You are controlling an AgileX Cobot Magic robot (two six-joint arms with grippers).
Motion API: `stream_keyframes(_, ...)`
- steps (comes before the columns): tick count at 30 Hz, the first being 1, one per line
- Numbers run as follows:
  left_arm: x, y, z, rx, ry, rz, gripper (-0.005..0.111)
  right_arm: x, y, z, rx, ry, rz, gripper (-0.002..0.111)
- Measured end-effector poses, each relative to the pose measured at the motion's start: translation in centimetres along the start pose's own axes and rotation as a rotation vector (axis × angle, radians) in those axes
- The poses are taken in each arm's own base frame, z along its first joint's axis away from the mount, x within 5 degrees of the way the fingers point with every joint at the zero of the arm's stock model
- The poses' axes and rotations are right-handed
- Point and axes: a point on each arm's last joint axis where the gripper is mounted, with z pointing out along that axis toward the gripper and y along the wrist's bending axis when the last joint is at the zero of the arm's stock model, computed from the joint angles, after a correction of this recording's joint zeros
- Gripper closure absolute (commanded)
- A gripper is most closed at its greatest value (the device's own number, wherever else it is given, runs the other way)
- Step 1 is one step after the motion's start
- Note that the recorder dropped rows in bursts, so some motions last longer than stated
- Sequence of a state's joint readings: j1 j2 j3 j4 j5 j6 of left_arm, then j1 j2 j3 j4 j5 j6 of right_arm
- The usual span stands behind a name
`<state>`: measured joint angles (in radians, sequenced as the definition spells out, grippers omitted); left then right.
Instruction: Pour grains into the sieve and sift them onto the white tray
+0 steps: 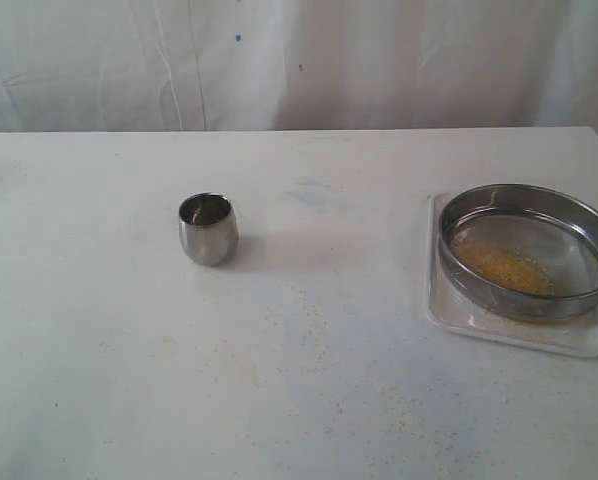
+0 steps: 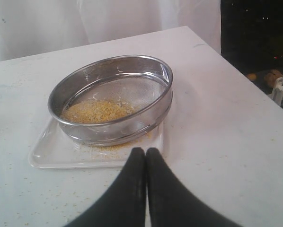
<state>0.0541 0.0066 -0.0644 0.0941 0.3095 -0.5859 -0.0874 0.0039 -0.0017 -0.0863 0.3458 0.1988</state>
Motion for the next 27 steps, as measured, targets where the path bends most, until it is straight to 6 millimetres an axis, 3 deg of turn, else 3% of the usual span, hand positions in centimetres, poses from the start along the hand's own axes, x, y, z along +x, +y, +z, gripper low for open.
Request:
stream_keyframes(3, 0.1, 0.3, 0.4, -0.007, -0.046, 0.102, 0.107, 0.0, 0.0, 0.0, 0.0, 0.0, 0.0, 0.108)
stream_keyframes(7, 1.2, 0.9, 0.7, -0.042, 0.028, 0.26, 0.107, 0.0, 0.0, 0.0, 0.0, 0.0, 0.0, 0.108)
stream_keyframes(11, 1.9, 0.6, 0.7, 0.022, 0.082, 0.683, 0.107, 0.0, 0.0, 0.0, 0.0, 0.0, 0.0, 0.108)
stream_keyframes(12, 2.0, 0.4, 0.7, 0.042, 0.082, 0.698, 0.107, 0.0, 0.0, 0.0, 0.0, 0.0, 0.0, 0.108)
stream_keyframes(14, 2.0, 0.2, 0.7, 0.064, 0.082, 0.675, 0.107, 0.0, 0.0, 0.0, 0.0, 0.0, 0.0, 0.108)
stream_keyframes(21, 2.0, 0.3, 0.7, 0.039, 0.091, 0.316, 0.107, 0.0, 0.0, 0.0, 0.0, 0.0, 0.0, 0.108)
stream_keyframes(27, 2.0, 0.4, 0.7, 0.026, 0.089, 0.332, 0.107, 0.0, 0.0, 0.0, 0.0, 0.0, 0.0, 0.108)
